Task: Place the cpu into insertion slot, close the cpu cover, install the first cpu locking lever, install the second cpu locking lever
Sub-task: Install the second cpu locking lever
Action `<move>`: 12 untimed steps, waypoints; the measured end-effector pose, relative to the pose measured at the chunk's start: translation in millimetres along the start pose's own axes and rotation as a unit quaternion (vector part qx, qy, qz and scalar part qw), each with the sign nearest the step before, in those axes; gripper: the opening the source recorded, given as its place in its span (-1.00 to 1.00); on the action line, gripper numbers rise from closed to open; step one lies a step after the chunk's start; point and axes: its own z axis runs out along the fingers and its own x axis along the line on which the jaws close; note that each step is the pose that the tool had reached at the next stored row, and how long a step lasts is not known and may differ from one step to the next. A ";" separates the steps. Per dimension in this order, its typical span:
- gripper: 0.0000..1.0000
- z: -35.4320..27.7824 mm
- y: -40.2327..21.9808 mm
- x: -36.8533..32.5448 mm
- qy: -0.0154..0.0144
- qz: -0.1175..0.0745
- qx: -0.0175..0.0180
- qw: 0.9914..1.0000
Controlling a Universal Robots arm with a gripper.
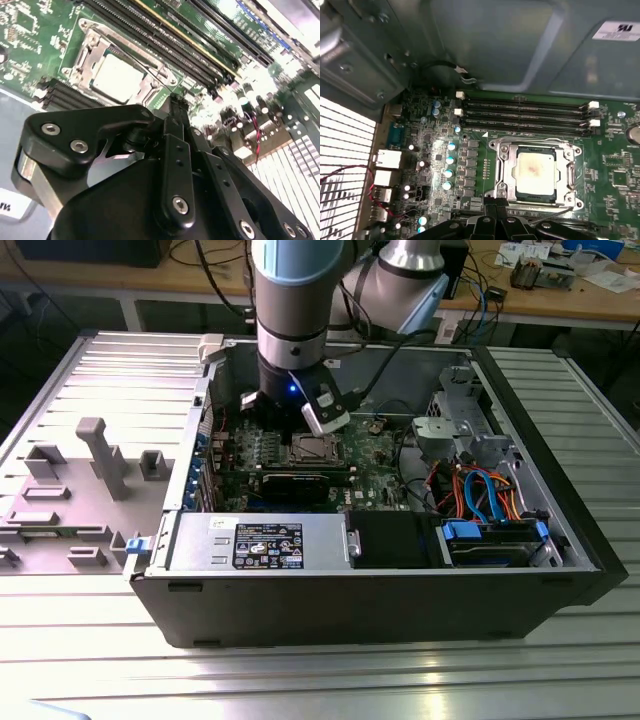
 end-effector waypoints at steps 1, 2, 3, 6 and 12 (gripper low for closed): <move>-0.79 -6.5 1.5 0.0 0.000 0.000 0.000 1.000; -0.79 -9.7 2.3 0.0 0.000 0.000 0.000 1.000; -0.79 -14.0 3.2 -0.1 0.000 0.000 0.000 1.000; -0.79 -16.3 3.2 -5.8 0.001 0.000 0.001 1.000; -0.79 -11.6 -1.6 -20.5 0.005 0.002 0.000 1.000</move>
